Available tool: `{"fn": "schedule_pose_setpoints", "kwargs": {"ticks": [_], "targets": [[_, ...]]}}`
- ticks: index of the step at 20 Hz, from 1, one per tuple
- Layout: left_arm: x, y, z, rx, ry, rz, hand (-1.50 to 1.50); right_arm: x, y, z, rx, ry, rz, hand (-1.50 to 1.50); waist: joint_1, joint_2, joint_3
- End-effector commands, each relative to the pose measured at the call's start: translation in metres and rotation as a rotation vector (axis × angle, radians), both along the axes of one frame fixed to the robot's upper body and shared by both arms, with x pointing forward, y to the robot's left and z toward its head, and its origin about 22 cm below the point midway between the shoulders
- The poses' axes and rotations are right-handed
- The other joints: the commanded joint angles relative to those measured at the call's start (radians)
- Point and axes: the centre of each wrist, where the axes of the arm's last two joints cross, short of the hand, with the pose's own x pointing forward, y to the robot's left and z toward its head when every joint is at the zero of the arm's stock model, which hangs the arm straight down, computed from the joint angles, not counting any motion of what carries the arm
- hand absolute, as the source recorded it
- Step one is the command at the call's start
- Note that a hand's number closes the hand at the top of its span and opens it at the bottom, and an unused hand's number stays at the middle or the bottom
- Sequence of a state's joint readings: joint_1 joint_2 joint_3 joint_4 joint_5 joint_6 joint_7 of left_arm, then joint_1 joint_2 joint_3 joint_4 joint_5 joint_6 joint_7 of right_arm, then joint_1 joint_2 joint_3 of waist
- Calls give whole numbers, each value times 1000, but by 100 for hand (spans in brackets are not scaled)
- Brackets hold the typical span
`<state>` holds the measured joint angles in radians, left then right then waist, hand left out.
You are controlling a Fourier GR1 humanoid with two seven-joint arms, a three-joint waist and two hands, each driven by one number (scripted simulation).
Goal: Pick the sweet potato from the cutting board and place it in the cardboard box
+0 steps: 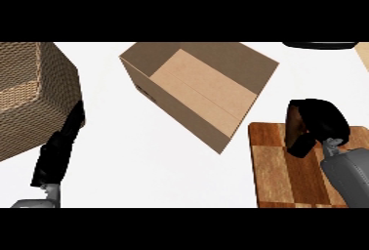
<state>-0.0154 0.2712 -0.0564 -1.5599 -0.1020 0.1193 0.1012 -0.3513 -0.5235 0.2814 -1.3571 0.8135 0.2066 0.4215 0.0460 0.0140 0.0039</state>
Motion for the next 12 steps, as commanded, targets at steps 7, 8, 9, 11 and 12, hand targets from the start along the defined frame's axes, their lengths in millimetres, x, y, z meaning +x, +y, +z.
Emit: {"fn": "schedule_pose_setpoints", "kwargs": {"ticks": [7,8,9,11,12], "targets": [[1,8,-11,13,4,26,0,61,-64,24,39,-192,268,150,-20,-6,-3],[-6,-9,1,-20,24,12,0,60,-73,31,45,-216,268,150,-22,-9,-3],[2,3,10,18,8,12,0,64,-68,36,78,-245,276,150,-28,-10,-3],[-13,12,-11,9,18,40,0,70,-68,54,169,-243,322,150,-29,-12,-4],[-10,25,-16,0,14,31,0,74,-56,70,243,-299,380,150,-30,-11,-4]]}}
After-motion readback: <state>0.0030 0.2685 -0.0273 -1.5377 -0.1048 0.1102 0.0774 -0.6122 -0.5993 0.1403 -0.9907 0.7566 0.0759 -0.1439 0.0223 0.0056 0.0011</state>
